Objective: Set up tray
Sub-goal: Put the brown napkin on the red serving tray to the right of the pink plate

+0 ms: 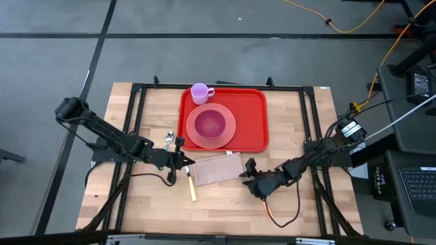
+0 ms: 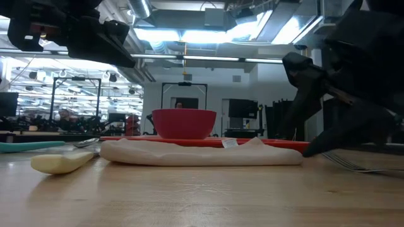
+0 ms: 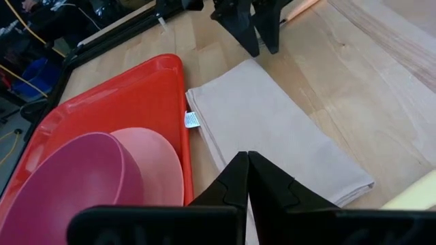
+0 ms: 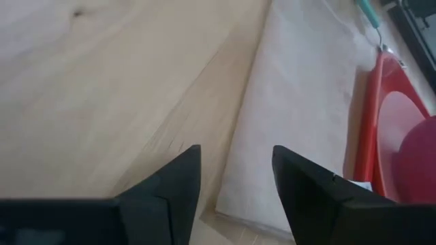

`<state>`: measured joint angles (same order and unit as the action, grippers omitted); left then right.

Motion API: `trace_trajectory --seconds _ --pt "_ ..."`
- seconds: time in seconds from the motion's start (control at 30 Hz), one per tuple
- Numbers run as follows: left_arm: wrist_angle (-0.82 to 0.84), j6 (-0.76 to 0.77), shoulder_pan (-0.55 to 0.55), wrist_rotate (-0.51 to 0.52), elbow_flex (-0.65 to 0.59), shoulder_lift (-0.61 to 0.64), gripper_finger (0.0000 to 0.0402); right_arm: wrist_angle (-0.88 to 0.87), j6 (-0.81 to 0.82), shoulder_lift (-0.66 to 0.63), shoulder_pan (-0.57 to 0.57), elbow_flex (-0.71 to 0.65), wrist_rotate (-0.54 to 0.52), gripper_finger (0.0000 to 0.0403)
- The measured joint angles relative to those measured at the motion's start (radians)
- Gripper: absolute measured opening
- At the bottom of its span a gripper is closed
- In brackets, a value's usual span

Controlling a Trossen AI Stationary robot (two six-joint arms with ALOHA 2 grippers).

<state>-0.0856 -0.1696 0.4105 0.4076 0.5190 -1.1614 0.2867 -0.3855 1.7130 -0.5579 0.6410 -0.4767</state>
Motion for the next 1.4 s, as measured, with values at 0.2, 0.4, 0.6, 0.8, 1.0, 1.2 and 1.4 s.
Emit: trace_trajectory --seconds 0.2,0.4,0.6,0.8,1.0,1.2,1.4 --pt "0.000 0.000 0.000 -0.002 0.000 0.000 0.0004 -0.177 0.126 0.000 0.003 0.069 0.000 0.0186" --pt "0.000 0.000 0.000 -0.013 0.000 0.000 0.0005 -0.407 0.199 0.000 0.013 0.152 -0.001 0.0186" --pt "0.000 0.000 0.000 -0.013 0.000 0.000 0.0003 -0.481 0.200 0.000 0.013 0.157 0.000 0.0186" --pt "0.000 0.000 0.000 -0.013 0.000 0.000 0.0008 -0.507 0.232 0.000 0.015 0.157 0.004 0.0186" --pt "0.000 -0.001 0.000 -0.013 0.000 0.000 0.0004 -0.481 0.219 -0.001 0.032 0.156 0.034 0.0186" --pt "0.000 0.000 0.000 -0.013 0.000 0.000 0.0006 -0.441 0.168 -0.001 0.048 0.156 0.035 0.0186" --pt "0.000 -0.001 0.000 -0.013 0.000 0.000 0.0002 -0.410 0.094 -0.001 0.050 0.156 0.041 0.0186"
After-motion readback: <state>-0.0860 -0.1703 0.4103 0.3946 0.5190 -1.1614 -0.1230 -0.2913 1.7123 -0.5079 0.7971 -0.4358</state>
